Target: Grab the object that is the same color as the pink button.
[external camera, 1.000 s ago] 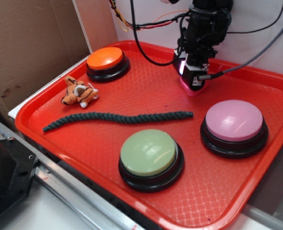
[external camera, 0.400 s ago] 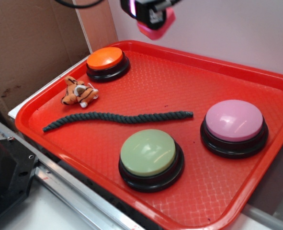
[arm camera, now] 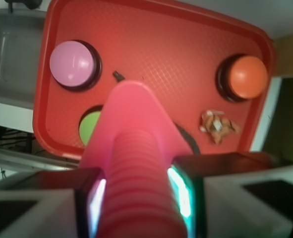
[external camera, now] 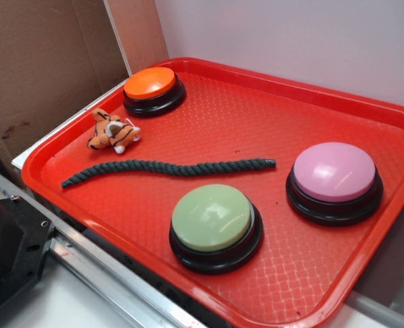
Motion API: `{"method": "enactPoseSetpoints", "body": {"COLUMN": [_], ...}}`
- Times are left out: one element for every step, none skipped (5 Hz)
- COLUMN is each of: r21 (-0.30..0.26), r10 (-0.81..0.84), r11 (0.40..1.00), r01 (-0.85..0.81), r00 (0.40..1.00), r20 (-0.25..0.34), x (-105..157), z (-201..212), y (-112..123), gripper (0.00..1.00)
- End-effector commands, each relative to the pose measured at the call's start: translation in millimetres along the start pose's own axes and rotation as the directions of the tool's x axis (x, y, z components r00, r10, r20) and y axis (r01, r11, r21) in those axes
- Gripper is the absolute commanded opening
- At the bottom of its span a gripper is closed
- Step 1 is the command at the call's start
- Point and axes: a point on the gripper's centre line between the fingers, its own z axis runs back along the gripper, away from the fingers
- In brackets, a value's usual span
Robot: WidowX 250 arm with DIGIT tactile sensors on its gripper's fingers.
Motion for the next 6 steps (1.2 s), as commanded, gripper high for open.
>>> {"method": "enactPoseSetpoints", "body": {"r21": [0.04,0.02,0.012,0.021,0.051,0.094], "r10": [0.093,0.073,0.058,0.047,0.07,0.097], "r11": [0.995,0.997,0.998,0.999,0.996,0.991], "r01": [-0.095,-0.073,-0.058,-0.048,-0.072,-0.099], "r00": [0.995,0.997,0.998,0.998,0.997,0.995], "r20": [0.031,0.026,0.032,0.029,0.029,0.026], "x": [-21.0,-19.7,-18.5,-18.1,-17.7,-14.5], "z": [40.5,37.3,33.6,28.5,18.4,20.6], "y": [-6.0,-5.9,-6.1,-6.0,7.5,26.5], "gripper": [0.0,0.0,0.0,0.0,0.0,0.0]}}
